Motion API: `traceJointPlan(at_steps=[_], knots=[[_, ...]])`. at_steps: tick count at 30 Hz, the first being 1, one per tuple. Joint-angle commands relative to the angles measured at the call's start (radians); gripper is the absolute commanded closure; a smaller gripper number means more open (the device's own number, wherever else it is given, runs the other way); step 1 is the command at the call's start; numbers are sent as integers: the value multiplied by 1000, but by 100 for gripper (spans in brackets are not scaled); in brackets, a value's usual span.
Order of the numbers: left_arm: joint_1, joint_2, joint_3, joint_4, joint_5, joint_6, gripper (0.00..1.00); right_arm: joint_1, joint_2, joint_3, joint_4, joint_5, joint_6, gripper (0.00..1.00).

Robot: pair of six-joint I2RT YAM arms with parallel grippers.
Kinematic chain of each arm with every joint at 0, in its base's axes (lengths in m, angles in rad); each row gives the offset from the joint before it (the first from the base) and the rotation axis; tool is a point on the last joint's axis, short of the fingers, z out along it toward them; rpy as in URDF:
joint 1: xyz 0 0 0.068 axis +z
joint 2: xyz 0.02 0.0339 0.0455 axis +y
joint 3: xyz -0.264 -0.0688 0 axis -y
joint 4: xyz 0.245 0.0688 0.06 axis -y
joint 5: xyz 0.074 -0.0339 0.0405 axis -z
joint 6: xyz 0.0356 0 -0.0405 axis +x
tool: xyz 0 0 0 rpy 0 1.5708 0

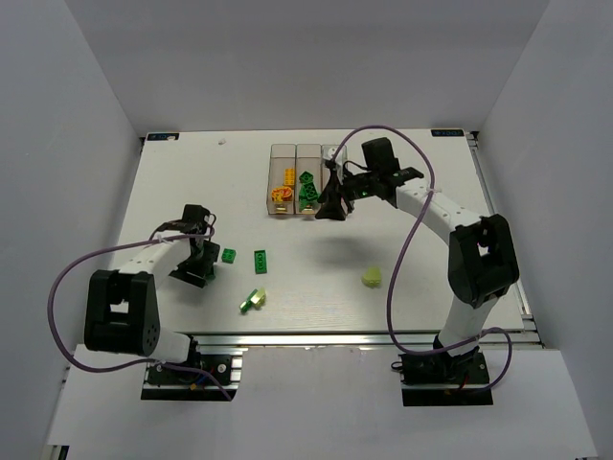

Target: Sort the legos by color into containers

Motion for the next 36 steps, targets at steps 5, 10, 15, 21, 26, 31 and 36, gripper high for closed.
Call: traceJointPlan(at_steps=[5,10,15,21,26,31,36], knots=[[15,23,32,37,-22,2,29,-1,-59,-12,45,-29,25,40],[18,25,7,56,-12,-2,34,1,-66,-14,48,-31,30,40],[20,11,6,53,-21,1,51,-1,-71,-18,48,-36,32,40],[20,-35,9,30,-28,27,69,1,-82,-15,52,-36,32,40],[20,-110,27,31,8,90,80,1,-94,-14,56,-36,39,40],[20,-194,27,157,154,229,92,1,-109,-14,72,-39,73,43],[20,-259,-51,430,394,300,96,1,-121,-23,103,-23,110,54]])
